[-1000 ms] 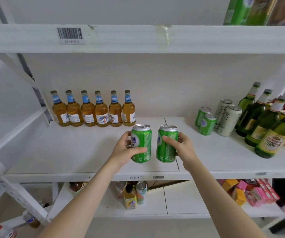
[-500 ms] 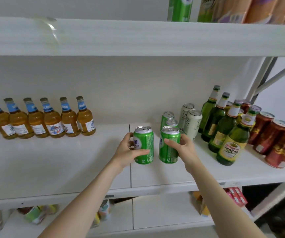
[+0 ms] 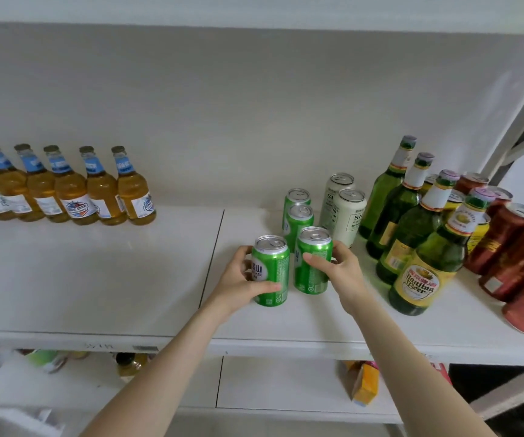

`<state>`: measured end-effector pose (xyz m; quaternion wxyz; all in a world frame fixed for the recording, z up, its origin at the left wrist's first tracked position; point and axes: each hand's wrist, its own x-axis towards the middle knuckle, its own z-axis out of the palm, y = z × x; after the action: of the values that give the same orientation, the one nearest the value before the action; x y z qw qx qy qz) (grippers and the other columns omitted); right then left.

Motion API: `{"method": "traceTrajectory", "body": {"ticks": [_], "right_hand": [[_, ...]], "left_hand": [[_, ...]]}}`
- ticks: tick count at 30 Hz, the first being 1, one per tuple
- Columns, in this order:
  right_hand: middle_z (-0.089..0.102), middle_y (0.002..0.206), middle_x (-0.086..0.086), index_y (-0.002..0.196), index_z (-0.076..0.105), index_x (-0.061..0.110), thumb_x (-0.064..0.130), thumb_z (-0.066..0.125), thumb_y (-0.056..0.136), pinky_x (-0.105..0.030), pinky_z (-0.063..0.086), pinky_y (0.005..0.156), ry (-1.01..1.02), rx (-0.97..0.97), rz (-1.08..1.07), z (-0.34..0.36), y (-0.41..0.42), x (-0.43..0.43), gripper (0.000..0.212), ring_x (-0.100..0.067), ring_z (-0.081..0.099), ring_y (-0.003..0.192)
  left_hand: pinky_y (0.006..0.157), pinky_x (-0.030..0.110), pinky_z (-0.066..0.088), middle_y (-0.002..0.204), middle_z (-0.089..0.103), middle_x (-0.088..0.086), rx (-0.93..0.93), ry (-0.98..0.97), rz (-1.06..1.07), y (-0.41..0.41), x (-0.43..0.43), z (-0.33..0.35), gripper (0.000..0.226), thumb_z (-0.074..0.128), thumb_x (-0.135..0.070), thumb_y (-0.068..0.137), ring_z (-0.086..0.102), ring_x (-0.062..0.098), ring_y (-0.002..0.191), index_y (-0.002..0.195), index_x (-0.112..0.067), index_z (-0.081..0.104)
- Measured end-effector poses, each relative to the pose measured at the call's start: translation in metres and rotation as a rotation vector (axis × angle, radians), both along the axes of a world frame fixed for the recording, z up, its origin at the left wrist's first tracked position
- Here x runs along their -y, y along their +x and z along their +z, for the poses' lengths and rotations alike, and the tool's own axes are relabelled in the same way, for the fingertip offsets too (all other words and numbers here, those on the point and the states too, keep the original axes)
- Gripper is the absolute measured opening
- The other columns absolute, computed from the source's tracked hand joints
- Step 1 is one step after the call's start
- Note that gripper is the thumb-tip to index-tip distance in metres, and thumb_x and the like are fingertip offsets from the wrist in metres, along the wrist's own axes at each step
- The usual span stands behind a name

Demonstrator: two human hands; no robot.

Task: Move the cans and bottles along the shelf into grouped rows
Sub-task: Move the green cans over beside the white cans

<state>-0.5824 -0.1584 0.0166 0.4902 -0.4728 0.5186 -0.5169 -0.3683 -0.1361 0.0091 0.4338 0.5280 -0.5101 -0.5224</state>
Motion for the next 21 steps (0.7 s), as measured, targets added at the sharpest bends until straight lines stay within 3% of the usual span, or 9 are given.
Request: {"method": "traceTrajectory", "body": {"ticks": [4,9,12,16,21], "right_hand": [[0.073,0.105,-0.004,0.106,0.066,0.019,0.043,0.089,0.049,-0.041,0.057,0.088,-0.014,-0.030,0.010,-0.016,0.005,0.019,0.066,-0.024,0.068,0.102],[0.074,0.103,0.000,0.106,0.065,0.020,0.033,0.091,0.055,-0.036,0.056,0.086,-0.049,-0.017,0.016,-0.031,0.008,0.039,0.058,-0.019,0.068,0.101],[0.073,0.106,0.000,0.109,0.063,0.018,0.016,0.089,0.068,-0.032,0.053,0.087,-0.063,-0.019,0.029,-0.041,0.007,0.048,0.048,-0.016,0.067,0.103],[0.073,0.108,0.004,0.110,0.063,0.021,0.020,0.088,0.067,-0.032,0.052,0.091,-0.091,-0.024,0.017,-0.052,0.005,0.056,0.049,-0.012,0.065,0.105],[0.071,0.111,0.003,0.114,0.062,0.019,0.013,0.087,0.072,-0.028,0.051,0.089,-0.122,-0.029,0.001,-0.058,0.010,0.065,0.049,-0.009,0.063,0.104]], "left_hand": [[0.075,0.047,0.062,0.114,0.069,0.006,0.011,-0.012,0.031,0.003,0.016,-0.012,0.079,0.091,-0.010,0.055,0.068,0.024,0.104,0.120,-0.027,0.051],[0.079,0.039,0.060,0.111,0.071,0.006,0.020,-0.061,0.047,0.005,0.033,-0.026,0.080,0.090,-0.016,0.048,0.070,0.023,0.102,0.118,-0.026,0.052],[0.080,0.036,0.060,0.114,0.070,0.006,0.014,-0.076,0.046,0.004,0.039,-0.033,0.078,0.088,-0.013,0.049,0.070,0.020,0.101,0.117,-0.028,0.052],[0.077,0.028,0.057,0.117,0.068,0.008,-0.001,-0.102,0.038,0.002,0.044,-0.040,0.079,0.088,-0.011,0.051,0.070,0.016,0.099,0.120,-0.024,0.051],[0.088,0.040,0.058,0.120,0.067,0.011,-0.034,-0.116,0.025,0.001,0.047,-0.045,0.083,0.088,-0.010,0.050,0.069,0.022,0.105,0.124,-0.020,0.050]]}}
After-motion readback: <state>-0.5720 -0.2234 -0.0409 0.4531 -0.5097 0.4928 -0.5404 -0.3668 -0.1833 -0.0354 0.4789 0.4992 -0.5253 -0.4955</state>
